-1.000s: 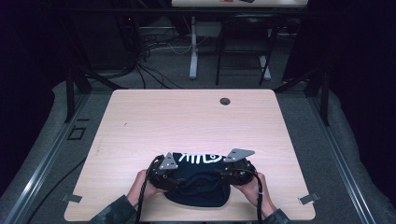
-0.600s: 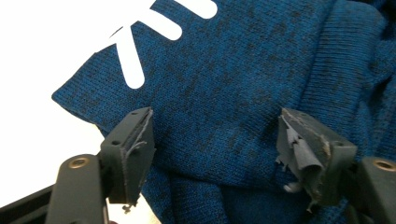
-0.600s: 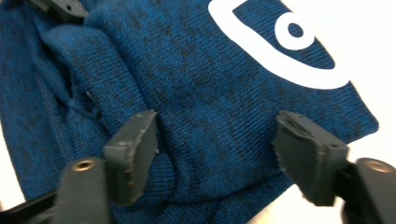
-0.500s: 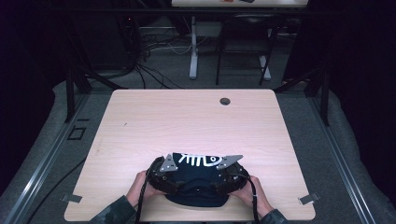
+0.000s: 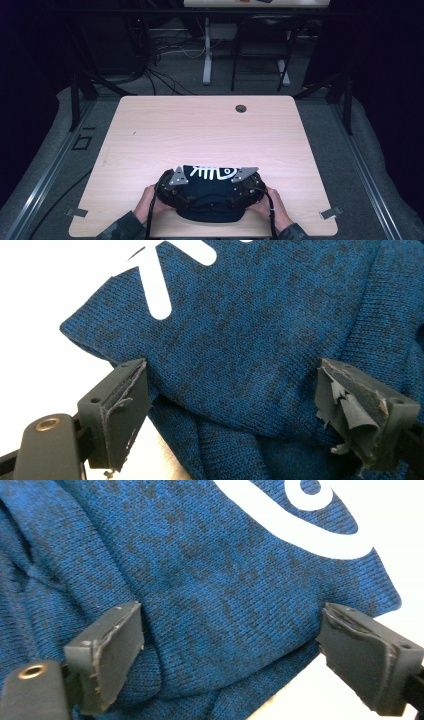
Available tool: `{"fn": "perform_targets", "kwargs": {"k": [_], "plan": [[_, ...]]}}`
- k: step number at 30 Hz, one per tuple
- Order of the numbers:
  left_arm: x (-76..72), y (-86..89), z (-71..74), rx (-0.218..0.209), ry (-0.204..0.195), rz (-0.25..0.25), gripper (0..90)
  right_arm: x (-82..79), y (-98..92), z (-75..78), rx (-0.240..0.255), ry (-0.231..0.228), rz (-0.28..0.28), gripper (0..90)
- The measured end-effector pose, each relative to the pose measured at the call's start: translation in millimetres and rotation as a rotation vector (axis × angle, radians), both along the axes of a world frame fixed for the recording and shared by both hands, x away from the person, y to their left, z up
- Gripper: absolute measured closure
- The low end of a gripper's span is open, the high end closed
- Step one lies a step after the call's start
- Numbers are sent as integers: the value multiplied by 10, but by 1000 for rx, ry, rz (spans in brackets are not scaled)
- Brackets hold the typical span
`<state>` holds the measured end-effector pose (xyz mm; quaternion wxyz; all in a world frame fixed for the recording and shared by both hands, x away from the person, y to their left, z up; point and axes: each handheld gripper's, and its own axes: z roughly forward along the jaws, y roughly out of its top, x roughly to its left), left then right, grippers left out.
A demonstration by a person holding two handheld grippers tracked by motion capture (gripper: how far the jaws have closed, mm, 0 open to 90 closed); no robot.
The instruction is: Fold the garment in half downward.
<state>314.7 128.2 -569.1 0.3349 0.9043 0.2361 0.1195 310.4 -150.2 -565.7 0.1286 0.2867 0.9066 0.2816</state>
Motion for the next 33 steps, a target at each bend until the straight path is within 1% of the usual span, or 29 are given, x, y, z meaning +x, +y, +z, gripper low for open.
{"fn": "perform_targets", "kwargs": {"k": [1,3,5,6,7,8,9,10,11,13,15,16,17,21,23,25,26,30,31,32,33], "plan": [[-1,1,-1,-2,-3,0,152,0,6,-7,7,-4,-1,91],[-5,1,-3,-8,-8,5,145,6,4,-3,-4,-1,-5,75],[-6,7,-3,-19,-11,15,131,13,-8,-3,-5,-4,-2,66],[-2,13,-1,-28,-11,20,123,15,-11,-12,16,5,-10,56],[3,20,7,-36,-13,24,110,18,-19,-14,23,5,-19,40],[8,26,16,-47,-14,30,91,21,-30,-12,32,-4,-22,32],[12,38,38,-53,-14,32,73,17,-40,0,31,-2,-25,16],[10,52,61,-71,-14,35,61,12,-48,12,36,-12,-36,6],[9,66,85,-90,-20,36,59,13,-64,26,47,-16,-35,2],[5,99,143,-112,-35,46,40,-3,-96,80,61,-31,-50,0],[12,143,188,-126,-57,65,28,-16,-141,135,84,-47,-65,0],[23,175,206,-128,-64,79,24,-21,-173,170,84,-55,-72,0],[30,197,213,-129,-69,89,17,-24,-213,197,102,-66,-81,0],[85,314,212,-116,-91,141,5,-35,-360,258,133,-80,-122,0],[123,373,191,-95,-103,168,2,-33,-446,273,139,-85,-146,0],[174,440,153,-82,-100,198,2,-20,-532,267,141,-88,-171,0],[200,480,137,-78,-101,213,3,-12,-577,259,141,-81,-186,0],[313,625,52,-54,-74,267,2,41,-754,184,133,-70,-247,0],[340,658,27,-56,-61,281,2,59,-800,159,122,-65,-264,0],[365,689,5,-57,-48,292,2,79,-837,122,126,-55,-279,0],[387,714,-17,-55,-43,302,2,97,-874,92,112,-51,-294,0]]}}
